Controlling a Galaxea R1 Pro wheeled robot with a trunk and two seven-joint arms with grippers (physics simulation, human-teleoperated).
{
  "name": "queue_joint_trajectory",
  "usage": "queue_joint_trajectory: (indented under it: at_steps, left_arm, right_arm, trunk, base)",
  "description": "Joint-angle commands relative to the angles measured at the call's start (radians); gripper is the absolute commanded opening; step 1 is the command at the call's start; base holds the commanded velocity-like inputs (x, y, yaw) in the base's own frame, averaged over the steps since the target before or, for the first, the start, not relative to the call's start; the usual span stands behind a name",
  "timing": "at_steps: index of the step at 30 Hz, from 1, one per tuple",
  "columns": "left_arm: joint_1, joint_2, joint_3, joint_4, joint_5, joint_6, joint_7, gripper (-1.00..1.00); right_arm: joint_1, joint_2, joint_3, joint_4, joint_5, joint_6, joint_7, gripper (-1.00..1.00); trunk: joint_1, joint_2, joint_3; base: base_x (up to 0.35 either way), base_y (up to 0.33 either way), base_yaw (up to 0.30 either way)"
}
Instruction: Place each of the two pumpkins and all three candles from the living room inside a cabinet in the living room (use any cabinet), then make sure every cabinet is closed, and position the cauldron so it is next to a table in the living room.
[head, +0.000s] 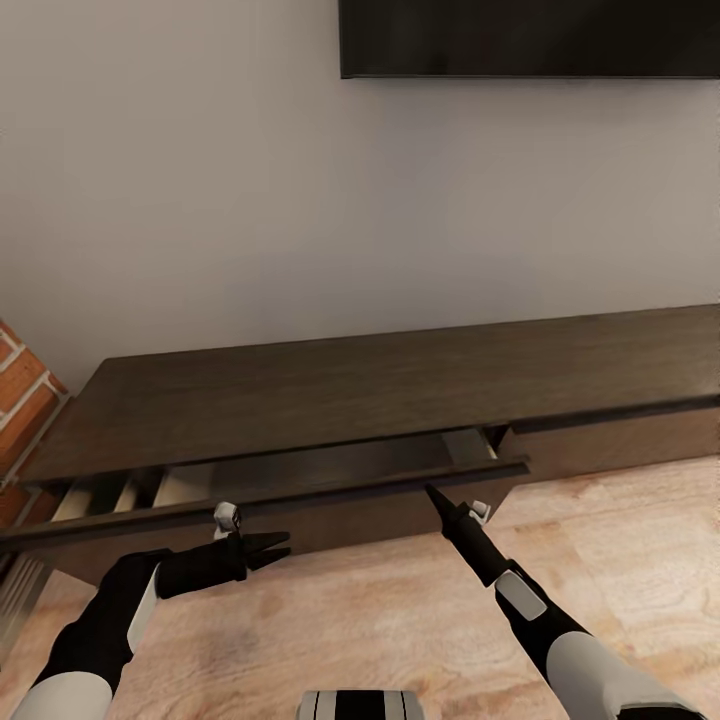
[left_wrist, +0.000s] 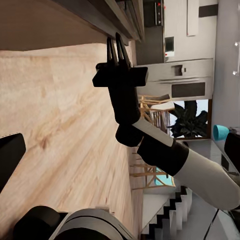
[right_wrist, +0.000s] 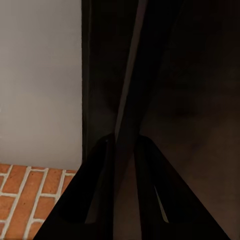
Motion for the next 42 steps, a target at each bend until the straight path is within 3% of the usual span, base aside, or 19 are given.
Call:
queue_joint_trajectory:
  at_steps: [1,42]
  left_arm:
    - [0.000,0.000,0.000,0.000,0.001,0.011,-0.003,1.00]
    - [0.000,0.002,0.000,0.000,0.000,0.011,-0.003,1.00]
  right_arm:
    - [0.000,-0.009,-0.015,0.034,-0.017,0.012,0.004,-1.00]
    - [0.000,-0.009,-0.012,0.034,-0.016,0.014,0.002,-1.00]
  trunk:
    - [0.000,0.000,-0.001]
    - [0.000,0.000,-0.001]
  base:
    - [-0.091,0.000,0.000]
    - [-0.112,0.000,0.000]
